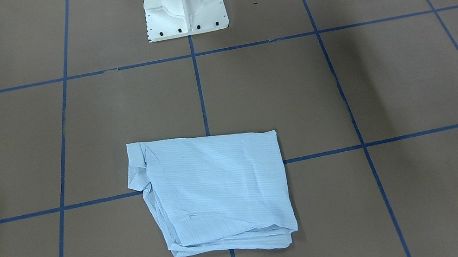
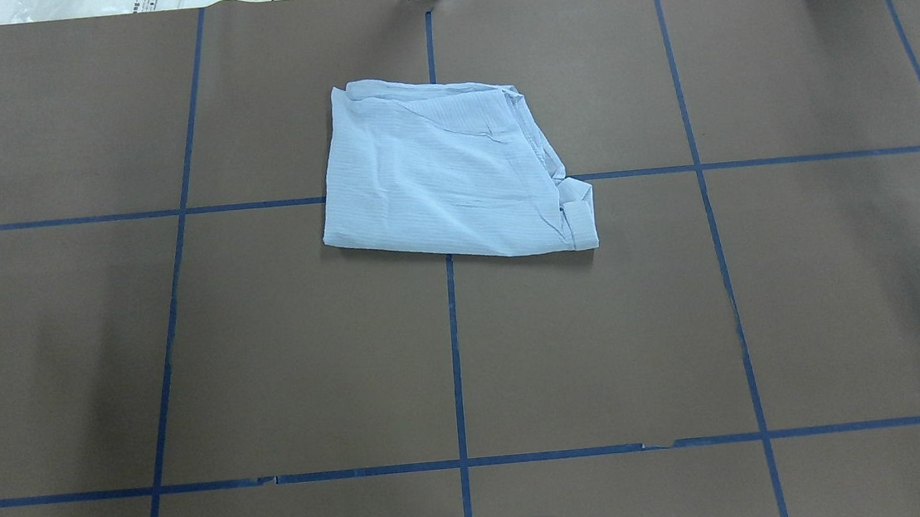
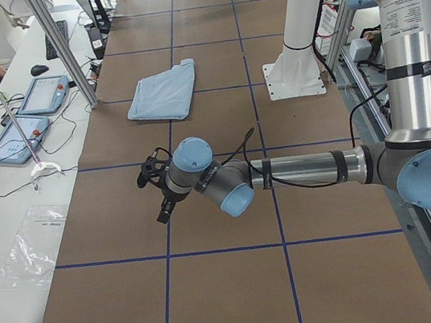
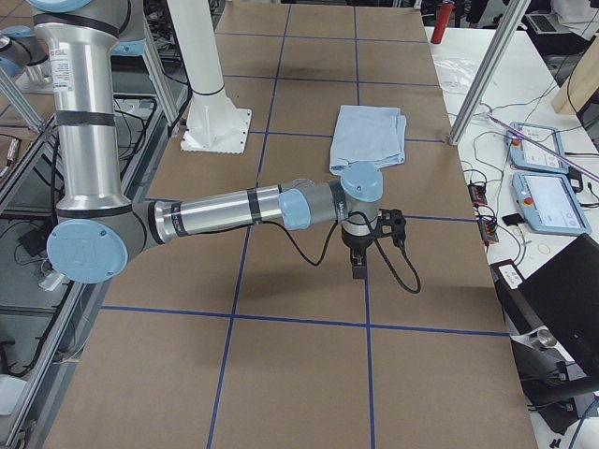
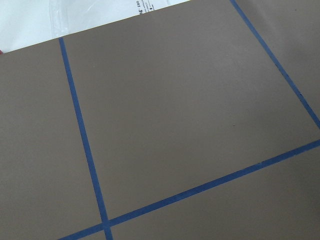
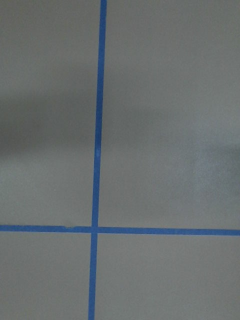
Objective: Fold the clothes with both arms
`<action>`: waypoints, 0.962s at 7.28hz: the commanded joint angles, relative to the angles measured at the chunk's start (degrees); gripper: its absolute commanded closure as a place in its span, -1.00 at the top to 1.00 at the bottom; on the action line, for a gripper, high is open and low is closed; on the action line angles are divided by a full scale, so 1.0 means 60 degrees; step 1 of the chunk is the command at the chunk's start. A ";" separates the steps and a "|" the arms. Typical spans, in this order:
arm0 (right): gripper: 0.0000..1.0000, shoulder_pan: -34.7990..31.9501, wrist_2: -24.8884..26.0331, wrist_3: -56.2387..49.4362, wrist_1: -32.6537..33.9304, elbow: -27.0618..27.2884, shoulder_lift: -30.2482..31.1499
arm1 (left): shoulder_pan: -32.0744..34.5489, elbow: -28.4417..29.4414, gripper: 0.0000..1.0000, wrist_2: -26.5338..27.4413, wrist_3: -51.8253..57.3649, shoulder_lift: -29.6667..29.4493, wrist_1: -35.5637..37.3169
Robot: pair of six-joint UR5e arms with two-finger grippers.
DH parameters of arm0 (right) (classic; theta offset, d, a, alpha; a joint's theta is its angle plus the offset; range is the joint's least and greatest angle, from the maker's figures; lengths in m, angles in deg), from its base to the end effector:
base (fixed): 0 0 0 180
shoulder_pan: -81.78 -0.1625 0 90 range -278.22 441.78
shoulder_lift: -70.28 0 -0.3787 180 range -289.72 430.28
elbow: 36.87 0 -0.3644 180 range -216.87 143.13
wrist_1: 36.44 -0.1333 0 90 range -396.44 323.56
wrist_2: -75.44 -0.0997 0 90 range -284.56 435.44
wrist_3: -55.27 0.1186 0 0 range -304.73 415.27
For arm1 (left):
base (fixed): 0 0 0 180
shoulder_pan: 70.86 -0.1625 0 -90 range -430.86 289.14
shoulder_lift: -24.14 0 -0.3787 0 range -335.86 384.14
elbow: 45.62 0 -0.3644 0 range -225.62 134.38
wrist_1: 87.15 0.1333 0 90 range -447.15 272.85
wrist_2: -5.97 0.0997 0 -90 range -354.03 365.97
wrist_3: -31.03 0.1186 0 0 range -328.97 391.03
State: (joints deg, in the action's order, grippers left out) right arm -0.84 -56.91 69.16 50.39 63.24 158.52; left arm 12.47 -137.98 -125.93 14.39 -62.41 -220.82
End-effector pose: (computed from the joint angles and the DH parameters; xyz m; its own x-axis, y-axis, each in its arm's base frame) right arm -0.0096 -0.4901 0.5248 0.7195 -0.0305 0.6939 -0.0501 0.9941 0.0957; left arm 0.0014 -0.4778 0.5450 0.6825 0.3034 -0.6649 0.1147 0.8540 0.5075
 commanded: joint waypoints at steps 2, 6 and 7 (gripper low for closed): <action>1.00 0.0000 -0.0017 0.0058 0.0000 -0.0001 0.0015 | 0.0757 0.0071 1.00 -0.0062 -0.0113 -0.0221 0.2270; 1.00 0.0000 -0.0017 0.0073 0.0044 -0.0204 0.0440 | 0.0892 -0.0003 1.00 -0.0194 -0.0113 -0.0136 0.3060; 1.00 0.0000 -0.0118 0.0073 0.0015 -0.0539 0.0440 | 0.0892 0.0026 1.00 -0.0208 -0.0113 -0.0077 0.3061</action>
State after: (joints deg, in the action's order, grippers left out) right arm -0.84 -57.17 69.62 50.61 61.93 160.87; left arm 17.78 -138.02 -127.06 13.72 -63.25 -202.84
